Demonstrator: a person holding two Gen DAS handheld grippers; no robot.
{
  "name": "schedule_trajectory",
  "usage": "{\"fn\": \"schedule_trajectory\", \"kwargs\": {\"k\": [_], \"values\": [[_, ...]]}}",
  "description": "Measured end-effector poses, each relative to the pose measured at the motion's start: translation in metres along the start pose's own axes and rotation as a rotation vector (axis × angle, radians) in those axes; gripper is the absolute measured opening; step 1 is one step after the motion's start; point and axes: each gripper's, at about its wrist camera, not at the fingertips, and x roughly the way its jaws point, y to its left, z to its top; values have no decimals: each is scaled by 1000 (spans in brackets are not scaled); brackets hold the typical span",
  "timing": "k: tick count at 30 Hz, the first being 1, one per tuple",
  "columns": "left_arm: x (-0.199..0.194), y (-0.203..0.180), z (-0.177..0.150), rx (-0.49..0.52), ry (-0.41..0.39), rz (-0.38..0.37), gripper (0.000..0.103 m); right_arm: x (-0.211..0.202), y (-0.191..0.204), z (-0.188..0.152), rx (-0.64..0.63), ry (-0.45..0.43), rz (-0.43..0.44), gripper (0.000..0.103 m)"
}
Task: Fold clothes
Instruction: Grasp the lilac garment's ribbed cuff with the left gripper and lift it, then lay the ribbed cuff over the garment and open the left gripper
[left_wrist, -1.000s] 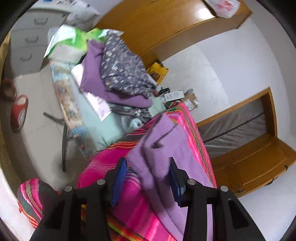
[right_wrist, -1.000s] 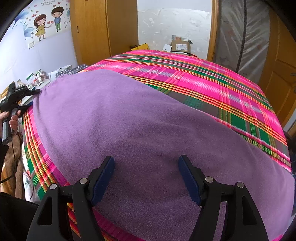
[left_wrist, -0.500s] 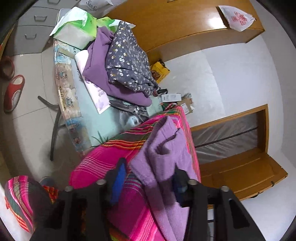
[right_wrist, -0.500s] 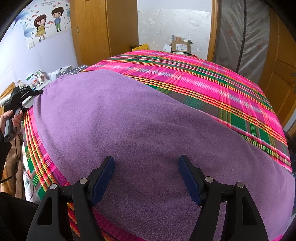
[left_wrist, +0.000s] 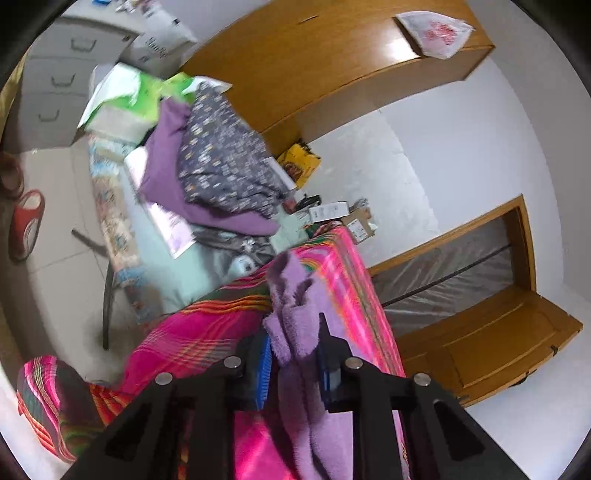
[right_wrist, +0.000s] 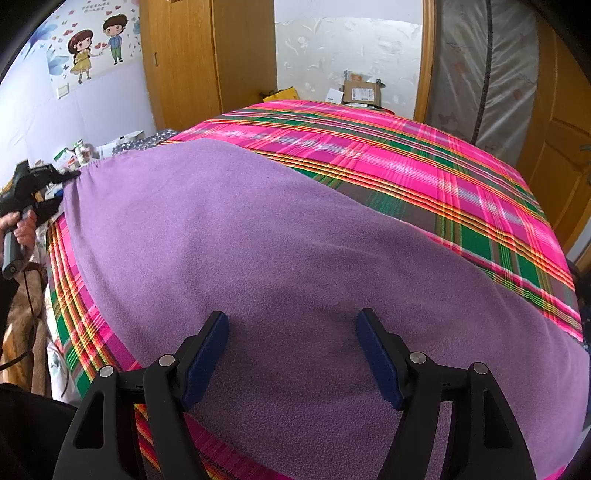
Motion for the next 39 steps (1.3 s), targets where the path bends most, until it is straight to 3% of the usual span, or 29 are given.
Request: {"fn": "schedule_trajectory", "kwargs": {"k": [11,20,32,39], "values": [[-8,-82,3,156,-6,-100,20,-8,-7,8,66,-11,61,74],[2,-166,-20,322,53,-252,19,-11,-5,11,78,-23,80,74],[41,-246,-102,514,282,-401,19,-18,-14,9,129,-38,78,74],[73,-256,-172,640,456,-365,19,-24,-31,7,207,-49,62,74]]}}
